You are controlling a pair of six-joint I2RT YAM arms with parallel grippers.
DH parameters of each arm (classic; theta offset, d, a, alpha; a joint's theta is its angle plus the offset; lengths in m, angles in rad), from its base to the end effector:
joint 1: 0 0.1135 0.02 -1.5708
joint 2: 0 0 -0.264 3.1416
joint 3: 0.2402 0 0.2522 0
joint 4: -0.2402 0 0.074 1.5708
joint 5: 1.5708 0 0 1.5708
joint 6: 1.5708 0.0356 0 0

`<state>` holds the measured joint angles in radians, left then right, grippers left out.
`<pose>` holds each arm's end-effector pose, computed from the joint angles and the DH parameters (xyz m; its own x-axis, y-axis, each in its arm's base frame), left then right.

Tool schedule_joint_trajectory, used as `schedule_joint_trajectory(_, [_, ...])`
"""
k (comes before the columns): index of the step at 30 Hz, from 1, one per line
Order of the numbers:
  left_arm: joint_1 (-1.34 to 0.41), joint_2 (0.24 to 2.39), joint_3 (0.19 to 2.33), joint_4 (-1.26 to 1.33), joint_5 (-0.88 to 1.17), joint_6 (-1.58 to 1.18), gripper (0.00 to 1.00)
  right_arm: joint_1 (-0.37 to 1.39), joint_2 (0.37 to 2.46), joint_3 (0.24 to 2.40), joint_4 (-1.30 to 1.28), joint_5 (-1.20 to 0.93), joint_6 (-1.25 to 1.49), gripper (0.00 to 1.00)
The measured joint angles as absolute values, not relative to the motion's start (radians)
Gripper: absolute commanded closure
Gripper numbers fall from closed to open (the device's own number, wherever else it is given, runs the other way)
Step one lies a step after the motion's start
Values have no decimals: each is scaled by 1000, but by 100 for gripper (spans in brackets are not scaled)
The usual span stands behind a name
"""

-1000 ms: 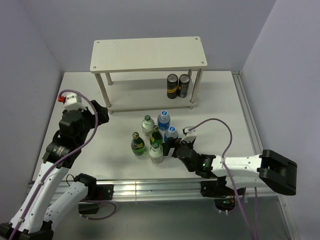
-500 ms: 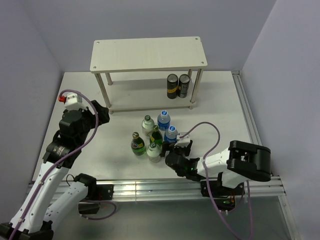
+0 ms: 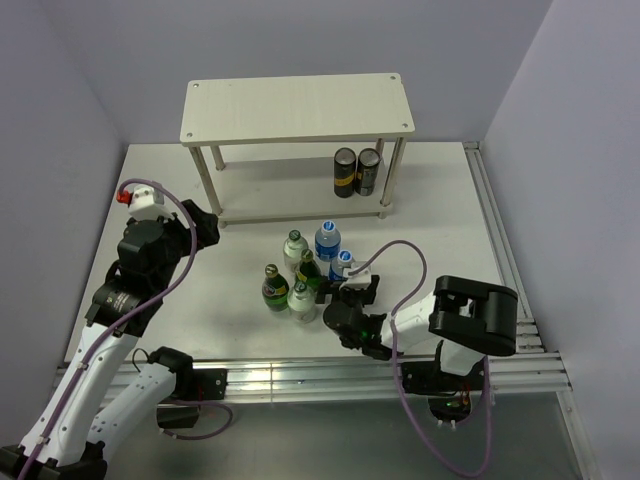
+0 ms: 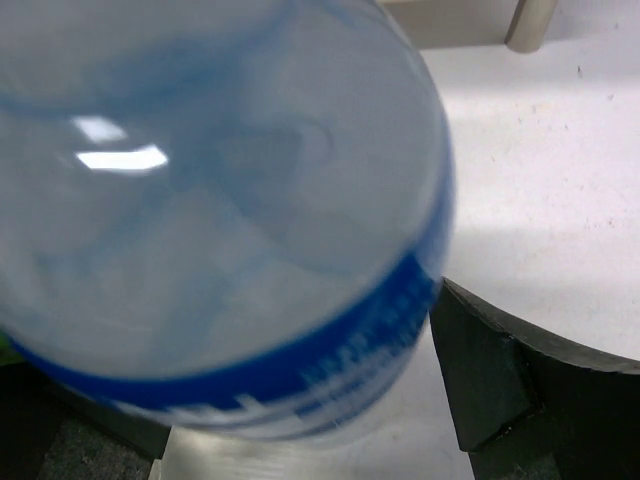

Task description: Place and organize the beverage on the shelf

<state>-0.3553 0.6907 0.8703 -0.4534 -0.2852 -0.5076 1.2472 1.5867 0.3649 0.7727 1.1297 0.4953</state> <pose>0.1450 -0.0431 0.3552 -0.2604 -0.4009 -0.8783 -0.0534 0.9143 -0.4015 0.1083 0.2218 0.1291 -0.1907 0.0695 -0.9792 -0.0626 0.9946 0.0827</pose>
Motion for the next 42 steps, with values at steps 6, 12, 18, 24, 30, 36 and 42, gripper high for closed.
schedule_joint_trajectory(6, [-355, 691, 870, -453, -285, -506, 5, 1233, 1626, 382, 870, 1149, 437, 23])
schedule_joint_trajectory(12, [-355, 691, 870, -453, -285, -504, 5, 1227, 1636, 419, 802, 1206, 484, 95])
schedule_joint_trajectory(18, [-355, 691, 870, -453, -285, -497, 5, 1226, 1616, 545, 410, 1253, 736, 100])
schedule_joint_trajectory(24, [-355, 691, 870, -453, -281, -490, 5, 1246, 1519, 710, -265, 1250, 1092, 100])
schedule_joint_trajectory(30, [-341, 691, 870, -453, -251, -488, 5, 1298, 1478, 1071, -930, 1303, 1430, 100])
schedule_joint_trajectory(36, [-325, 690, 870, -453, -233, -484, 6, 1304, 1539, 1528, -1242, 1341, 1424, 100])
schedule_joint_trajectory(42, [-318, 682, 870, -453, -231, -483, 6, 1276, 1721, 1999, -1327, 1367, 1138, 100])
